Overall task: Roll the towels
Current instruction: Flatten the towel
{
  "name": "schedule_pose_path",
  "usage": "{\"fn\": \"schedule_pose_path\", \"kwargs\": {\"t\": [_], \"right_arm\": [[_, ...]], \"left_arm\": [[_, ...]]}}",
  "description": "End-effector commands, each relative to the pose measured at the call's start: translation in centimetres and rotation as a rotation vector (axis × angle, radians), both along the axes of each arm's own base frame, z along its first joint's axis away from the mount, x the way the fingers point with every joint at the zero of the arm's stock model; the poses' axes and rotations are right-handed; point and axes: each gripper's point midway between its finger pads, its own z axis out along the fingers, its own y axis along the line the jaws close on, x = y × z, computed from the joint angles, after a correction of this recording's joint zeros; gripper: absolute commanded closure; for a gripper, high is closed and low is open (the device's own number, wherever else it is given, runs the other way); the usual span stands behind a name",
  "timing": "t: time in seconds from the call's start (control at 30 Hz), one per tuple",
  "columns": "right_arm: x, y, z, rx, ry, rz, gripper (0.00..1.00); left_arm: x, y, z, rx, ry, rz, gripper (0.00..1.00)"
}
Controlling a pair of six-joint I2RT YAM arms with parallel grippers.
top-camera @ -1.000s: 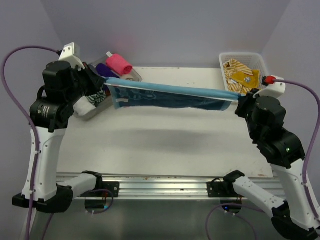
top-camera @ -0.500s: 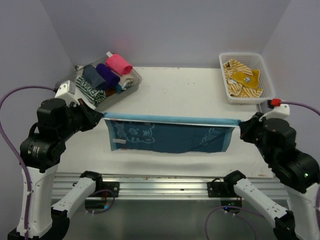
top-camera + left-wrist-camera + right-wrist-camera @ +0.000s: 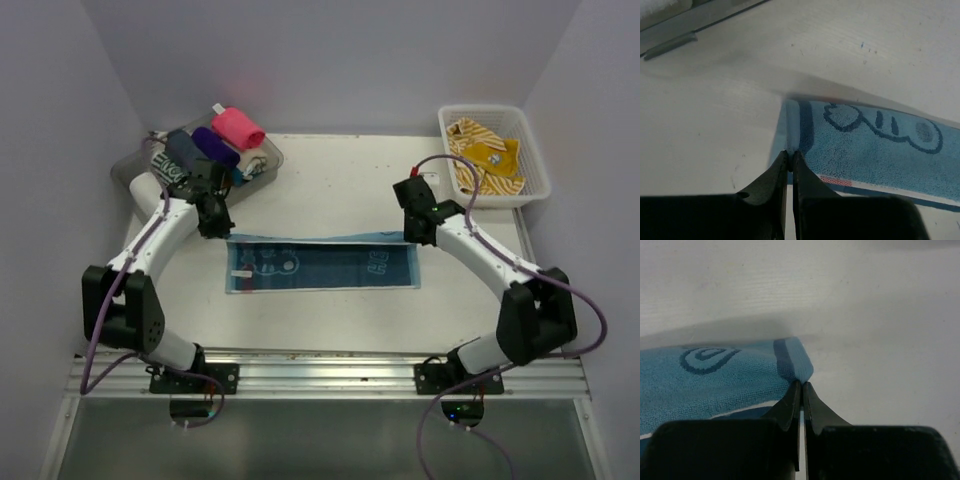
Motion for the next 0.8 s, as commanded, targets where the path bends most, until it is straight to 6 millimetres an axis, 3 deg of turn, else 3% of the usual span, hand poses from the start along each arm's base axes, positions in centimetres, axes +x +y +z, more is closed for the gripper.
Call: {"fn": "schedule_pose_path", "kwargs": {"t": [0.0,0.07,0.13,0.27,0.37,0.4,0.43,0.5,0.53,0.6,0.63,0.67,0.7,0.77], "right_arm": [[6.6,0.0,-0.8,-0.001,-0.115,-0.018,1.00],[8.7,0.5,-3.2,0.043,-0.083,-0.015,1.00],[10.7,0.2,-3.0,0.081,-0.094,-0.042,1.00],[11.0,0.8,-3.5,0.108,-0.069,-0.024,1.00],[8.9,0.5,-4.4,0.118,-0.027,-0.026,1.00],[7.5,0.2,-5.6,0.116,0.008,-0.034,1.00],[6.8,0.1,-5.1,0.125,0.002,-0.038,1.00],[4.6,-0.4,-6.0,0.127,0.034,-0.051,1.00],[4.0,-0.6,-5.2,0.135,0.012,-0.056,1.00],[2.0,-0.8,-5.8,0.155,0.036,-0.066,1.00],[1.5,-0.6,-5.0,0.184,0.013,-0.060,1.00],[0.9,-0.5,-5.1,0.202,0.018,-0.062,1.00],[-0.2,-0.5,-6.0,0.212,0.040,-0.068,1.00],[-1.2,-1.0,-5.4,0.212,0.028,-0.084,1.00]], "left_arm": [[4.8,1.2,0.0,0.061,-0.102,0.030,1.00],[6.4,0.8,0.1,0.050,-0.120,0.026,1.00],[7.5,0.6,-0.2,0.041,-0.115,0.019,1.00],[7.0,0.3,-0.3,0.027,-0.101,-0.005,1.00],[4.8,-0.1,0.3,-0.010,-0.108,-0.029,1.00],[4.2,-0.4,0.2,-0.027,-0.106,-0.037,1.00],[2.7,-0.8,-1.0,-0.057,-0.072,-0.054,1.00],[1.2,-0.9,-0.9,-0.075,-0.079,-0.055,1.00],[-0.3,-1.0,-2.4,-0.084,-0.043,-0.059,1.00],[-1.5,-0.9,-2.6,-0.096,-0.046,-0.051,1.00],[-2.8,-1.1,-3.8,-0.110,-0.014,-0.054,1.00],[-3.3,-1.2,-3.8,-0.125,-0.020,-0.054,1.00],[-3.7,-1.3,-4.0,-0.133,-0.021,-0.047,1.00],[-5.0,-1.8,-4.6,-0.169,-0.016,-0.048,1.00]]}}
